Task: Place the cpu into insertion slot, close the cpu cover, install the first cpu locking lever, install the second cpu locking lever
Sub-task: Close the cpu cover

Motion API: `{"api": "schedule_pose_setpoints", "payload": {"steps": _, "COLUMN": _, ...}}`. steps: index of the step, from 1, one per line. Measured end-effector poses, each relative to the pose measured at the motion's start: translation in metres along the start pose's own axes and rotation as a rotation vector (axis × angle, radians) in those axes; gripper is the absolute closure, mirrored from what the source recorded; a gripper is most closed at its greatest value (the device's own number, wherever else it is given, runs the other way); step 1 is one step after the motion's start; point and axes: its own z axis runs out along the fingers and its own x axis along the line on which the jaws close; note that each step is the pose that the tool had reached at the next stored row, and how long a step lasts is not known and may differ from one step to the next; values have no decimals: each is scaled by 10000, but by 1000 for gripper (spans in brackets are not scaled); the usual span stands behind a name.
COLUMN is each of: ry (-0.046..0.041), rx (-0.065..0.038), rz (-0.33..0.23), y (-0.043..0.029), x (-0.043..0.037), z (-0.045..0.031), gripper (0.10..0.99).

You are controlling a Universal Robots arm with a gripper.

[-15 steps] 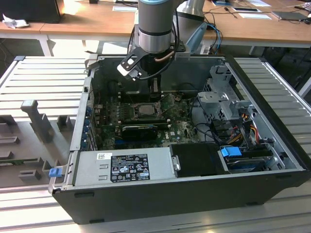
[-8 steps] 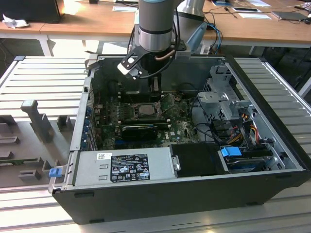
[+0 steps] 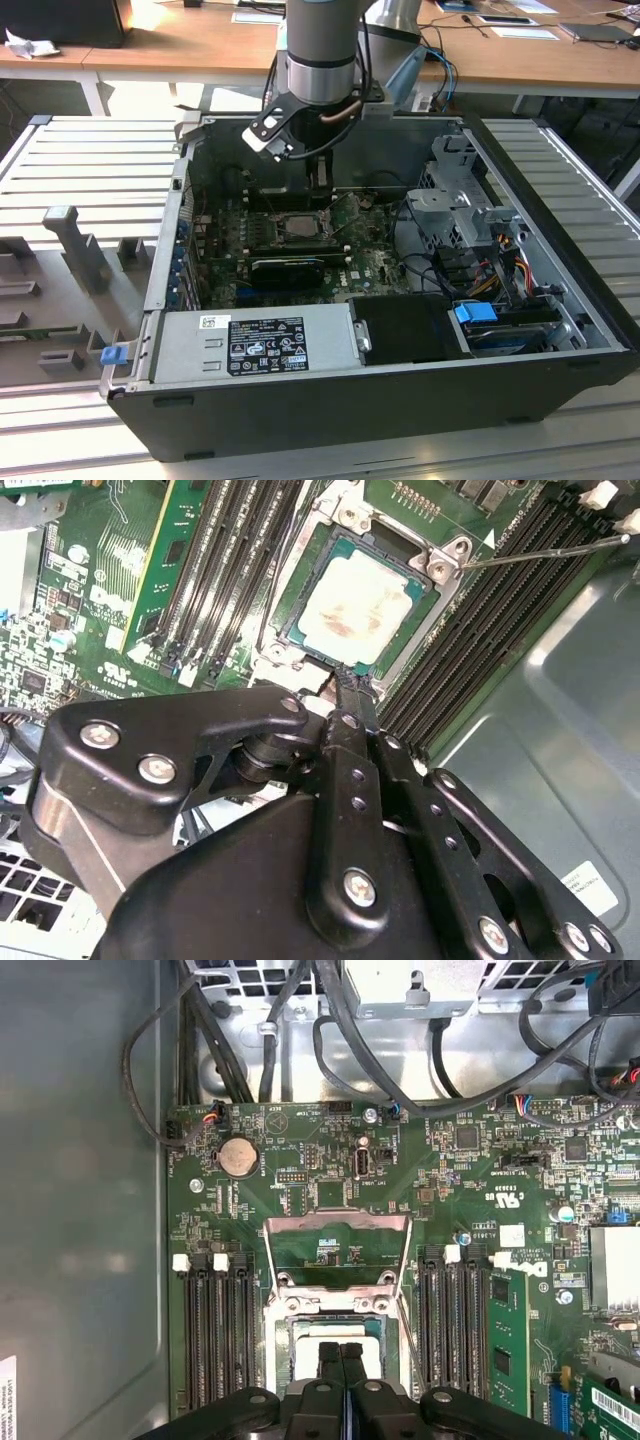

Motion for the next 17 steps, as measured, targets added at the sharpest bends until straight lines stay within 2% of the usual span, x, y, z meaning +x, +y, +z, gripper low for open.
{"api": "schedule_pose_setpoints", "payload": {"steps": 14, "ry": -1, "rx": 1, "rz": -1, "y": 9, "x": 5, "z": -100, "gripper": 980}}
{"api": "schedule_pose_setpoints", "payload": {"steps": 17, "ry": 1, "rx": -1, "rz": 0, "y": 25, "x": 6, "z": -103, "gripper": 980}}
